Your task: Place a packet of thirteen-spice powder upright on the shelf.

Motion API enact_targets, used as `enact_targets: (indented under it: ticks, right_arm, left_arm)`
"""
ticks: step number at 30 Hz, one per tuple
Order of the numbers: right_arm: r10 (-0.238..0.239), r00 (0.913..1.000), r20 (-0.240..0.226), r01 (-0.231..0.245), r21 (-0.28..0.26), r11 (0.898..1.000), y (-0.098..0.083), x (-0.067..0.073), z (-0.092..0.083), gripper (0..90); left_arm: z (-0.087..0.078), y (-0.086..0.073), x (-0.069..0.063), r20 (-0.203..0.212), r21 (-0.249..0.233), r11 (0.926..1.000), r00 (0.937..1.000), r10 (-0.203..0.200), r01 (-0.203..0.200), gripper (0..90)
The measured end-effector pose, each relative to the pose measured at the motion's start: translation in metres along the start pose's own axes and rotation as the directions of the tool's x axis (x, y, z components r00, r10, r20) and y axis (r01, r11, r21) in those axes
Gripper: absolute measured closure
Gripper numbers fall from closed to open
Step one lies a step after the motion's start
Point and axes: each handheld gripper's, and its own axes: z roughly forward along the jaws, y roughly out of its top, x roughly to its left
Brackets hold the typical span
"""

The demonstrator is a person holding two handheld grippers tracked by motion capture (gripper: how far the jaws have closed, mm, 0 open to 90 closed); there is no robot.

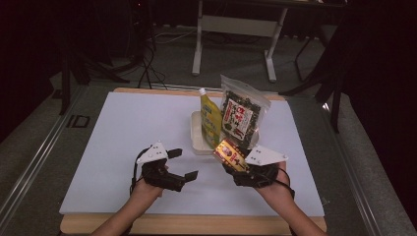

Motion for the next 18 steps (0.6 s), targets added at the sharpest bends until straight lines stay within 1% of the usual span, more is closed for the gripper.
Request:
enact_targets:
  ticks: [2,3,4,6,7,9,10,12,13,15,16,17,18]
  right_arm:
    - [-0.02,0.9998,0.006,0.02,-0.017,1.0,0.004,0.005,0.001,32.1]
    - [-0.022,0.9997,0.003,0.022,-0.023,0.999,0.005,0.006,0.002,32.1]
    - [-0.027,0.9996,0.004,0.027,-0.032,0.999,0.007,0.007,0.002,32.1]
    - [-0.031,0.9995,0.0,0.031,-0.04,0.999,0.009,0.009,0.003,32.1]
    - [-0.032,0.9995,0.002,0.032,-0.049,0.998,0.009,0.01,0.003,32.1]
    - [-0.035,0.9994,0.002,0.035,-0.063,0.997,0.01,0.012,0.003,32.1]
    - [-0.035,0.9994,0.001,0.035,-0.077,0.996,0.01,0.012,0.003,32.1]
    - [-0.043,0.9989,0.016,0.044,-0.094,0.995,0.01,0.014,0.003,32.1]
    - [-0.044,0.9988,0.02,0.046,-0.105,0.993,0.009,0.015,0.003,32.1]
    - [-0.061,0.9976,0.034,0.065,-0.119,0.991,0.008,0.016,0.003,32.1]
    - [-0.07,0.9967,0.042,0.074,-0.126,0.989,0.007,0.017,0.003,32.1]
    - [-0.075,0.9963,0.042,0.08,-0.131,0.988,0.007,0.018,0.003,32.1]
    - [-0.086,0.9951,0.048,0.092,-0.137,0.986,0.006,0.019,0.003,32.1]
  left_arm:
    - [0.002,0.005,-0.002,0.007,-0.005,1.0,1.0,0.007,-0.007,1.8]
    - [0.003,0.007,-0.003,0.01,-0.004,1.0,0.9999,0.008,-0.008,1.8]
    - [0.004,0.009,-0.005,0.003,-0.005,0.9999,0.9999,0.013,-0.013,1.8]
    - [0.006,0.013,-0.006,0.02,-0.009,0.9999,0.9997,0.013,-0.013,2.1]
    - [0.007,0.014,-0.007,0.015,-0.008,0.9998,0.9997,0.018,-0.017,2.1]
    - [0.008,0.016,-0.009,0.029,-0.011,0.9999,0.9995,0.01,-0.01,2.2]
    - [0.009,0.017,-0.009,0.018,-0.014,0.9999,0.9998,0.01,-0.009,2.2]
    - [0.01,0.019,-0.01,0.024,-0.02,0.9998,0.9997,0.003,-0.002,2.8]
    - [0.01,0.02,-0.011,0.011,-0.026,0.9997,0.9999,0.002,-0.002,3.9]
    - [0.01,0.022,-0.011,0.028,-0.034,0.9994,0.9996,0.002,-0.001,4.2]
    - [0.011,0.024,-0.012,0.018,-0.035,0.9994,0.9998,0.002,-0.001,5.6]
    - [0.011,0.025,-0.012,0.027,-0.043,0.9991,0.9996,-0.002,0.004,6.5]
    - [0.011,0.025,-0.013,0.035,-0.052,0.9987,0.9994,-0.004,0.006,9.6]
